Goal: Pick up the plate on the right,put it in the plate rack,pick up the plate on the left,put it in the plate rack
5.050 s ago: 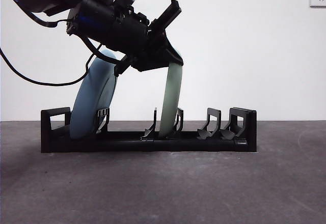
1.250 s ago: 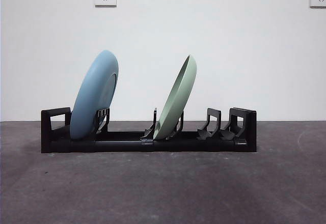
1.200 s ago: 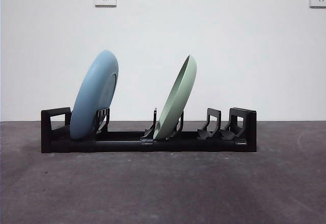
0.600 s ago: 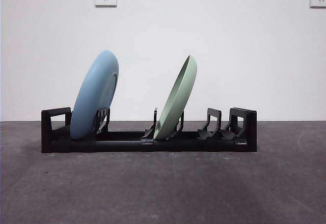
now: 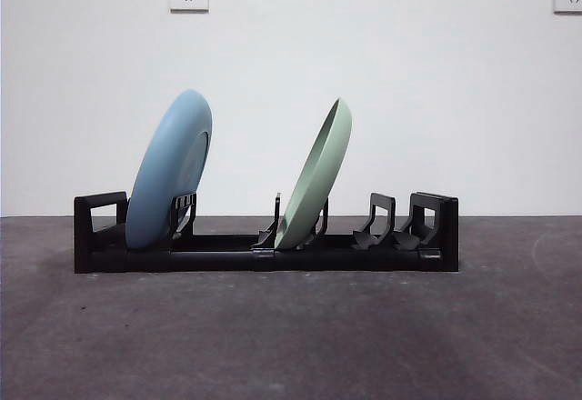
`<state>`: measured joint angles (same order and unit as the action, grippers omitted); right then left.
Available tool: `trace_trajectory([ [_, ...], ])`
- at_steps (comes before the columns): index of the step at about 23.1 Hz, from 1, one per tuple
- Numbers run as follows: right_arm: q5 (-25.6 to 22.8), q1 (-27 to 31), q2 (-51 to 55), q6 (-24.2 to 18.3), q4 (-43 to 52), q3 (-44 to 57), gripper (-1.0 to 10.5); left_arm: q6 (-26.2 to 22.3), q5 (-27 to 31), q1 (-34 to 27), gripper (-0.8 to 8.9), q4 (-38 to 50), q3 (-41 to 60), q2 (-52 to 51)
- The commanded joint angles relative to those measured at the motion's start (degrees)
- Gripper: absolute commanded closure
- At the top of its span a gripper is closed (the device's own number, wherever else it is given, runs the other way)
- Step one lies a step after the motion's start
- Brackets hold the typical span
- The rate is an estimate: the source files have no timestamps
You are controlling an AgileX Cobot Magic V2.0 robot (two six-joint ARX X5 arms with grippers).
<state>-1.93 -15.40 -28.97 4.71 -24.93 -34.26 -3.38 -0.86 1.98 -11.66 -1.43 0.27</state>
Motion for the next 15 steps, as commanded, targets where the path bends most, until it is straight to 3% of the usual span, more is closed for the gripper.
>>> trace_trajectory([
  [1, 0.02, -0.02, 0.11, 0.37, 0.22, 0.63, 9.4, 0.39, -0.26, -0.20, 8.16, 0.07, 0.81, -0.17],
  [7, -0.20, 0.09, 1.31, 0.15, -0.37, 0.63, 9.4, 0.39, -0.26, -0.20, 8.16, 0.07, 0.81, -0.17],
  [9, -1.81, 1.38, 5.18, -4.15, -1.51, 0.79, 9.4, 0.39, -0.26, -0.20, 8.16, 0.07, 0.81, -0.17],
  [11, -0.02, 4.28, 9.75, -5.75, 0.00, 2.08, 9.4, 0.39, -0.26, -0.20, 8.16, 0.07, 0.81, -0.17],
  [15, 9.99, 12.37, 18.75, -10.12, 7.91, 11.43, 9.4, 0.39, -0.26, -0.20, 8.16, 0.07, 0.81, -0.17],
])
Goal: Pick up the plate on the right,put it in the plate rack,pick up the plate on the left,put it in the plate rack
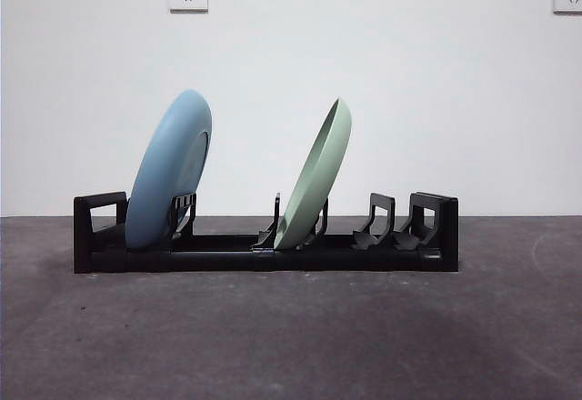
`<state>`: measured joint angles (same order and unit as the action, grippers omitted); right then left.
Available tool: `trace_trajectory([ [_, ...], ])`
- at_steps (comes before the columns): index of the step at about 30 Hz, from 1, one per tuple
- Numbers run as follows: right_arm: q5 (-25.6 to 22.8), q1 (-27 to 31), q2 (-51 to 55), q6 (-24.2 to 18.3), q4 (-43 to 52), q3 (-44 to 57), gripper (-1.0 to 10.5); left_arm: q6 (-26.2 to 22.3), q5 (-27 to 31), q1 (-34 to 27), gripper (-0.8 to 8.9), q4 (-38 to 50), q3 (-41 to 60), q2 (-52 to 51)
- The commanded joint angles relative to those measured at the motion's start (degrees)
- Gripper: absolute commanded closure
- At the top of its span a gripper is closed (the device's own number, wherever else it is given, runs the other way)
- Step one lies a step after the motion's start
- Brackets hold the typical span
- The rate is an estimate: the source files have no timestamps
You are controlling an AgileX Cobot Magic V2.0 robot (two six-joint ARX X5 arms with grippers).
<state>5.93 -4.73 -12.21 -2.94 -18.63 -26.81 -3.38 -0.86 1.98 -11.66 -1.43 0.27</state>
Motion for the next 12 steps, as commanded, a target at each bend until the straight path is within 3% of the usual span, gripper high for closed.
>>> trace_trajectory([
  [1, 3.15, 2.62, 3.67, -2.49, 3.43, 7.32, 9.4, 0.39, -0.26, -0.20, 8.16, 0.07, 0.81, -0.17],
  [12, 2.99, 0.50, 10.82, 1.16, 7.69, 23.32, 9.4, 0.39, -0.24, -0.20, 8.16, 0.07, 0.81, -0.17],
])
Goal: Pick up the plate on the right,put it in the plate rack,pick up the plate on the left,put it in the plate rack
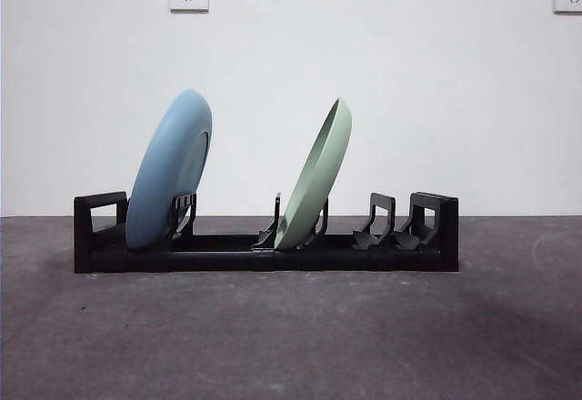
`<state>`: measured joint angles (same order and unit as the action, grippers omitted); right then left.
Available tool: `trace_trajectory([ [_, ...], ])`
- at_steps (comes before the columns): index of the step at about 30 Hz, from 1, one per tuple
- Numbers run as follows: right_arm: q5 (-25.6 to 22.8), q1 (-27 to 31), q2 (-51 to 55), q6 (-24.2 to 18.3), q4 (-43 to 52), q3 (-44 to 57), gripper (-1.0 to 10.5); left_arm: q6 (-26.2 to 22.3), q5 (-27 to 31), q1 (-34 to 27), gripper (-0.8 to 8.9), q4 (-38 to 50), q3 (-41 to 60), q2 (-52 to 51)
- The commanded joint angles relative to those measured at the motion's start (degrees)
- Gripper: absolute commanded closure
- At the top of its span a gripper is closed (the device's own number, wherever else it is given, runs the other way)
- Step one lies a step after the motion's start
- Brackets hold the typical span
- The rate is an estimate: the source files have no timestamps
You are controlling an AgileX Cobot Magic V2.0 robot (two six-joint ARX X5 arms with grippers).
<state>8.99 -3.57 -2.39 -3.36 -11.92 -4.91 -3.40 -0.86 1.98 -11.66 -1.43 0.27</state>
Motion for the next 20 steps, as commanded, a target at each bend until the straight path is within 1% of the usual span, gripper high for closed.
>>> trace_trajectory([
  [1, -0.07, -1.09, 1.66, 1.92, 0.98, 2.12, 9.4, 0.42, -0.24, -0.20, 8.16, 0.04, 0.81, -0.17],
  [7, -0.07, -1.88, 2.34, 3.13, 1.62, 4.44, 9.4, 0.42, -0.26, -0.20, 8.16, 0.07, 0.81, -0.17],
  [20, -0.33, -1.88, 2.29, 3.15, 2.12, 4.52, 9.4, 0.42, -0.26, -0.20, 8.16, 0.07, 0.79, -0.17],
])
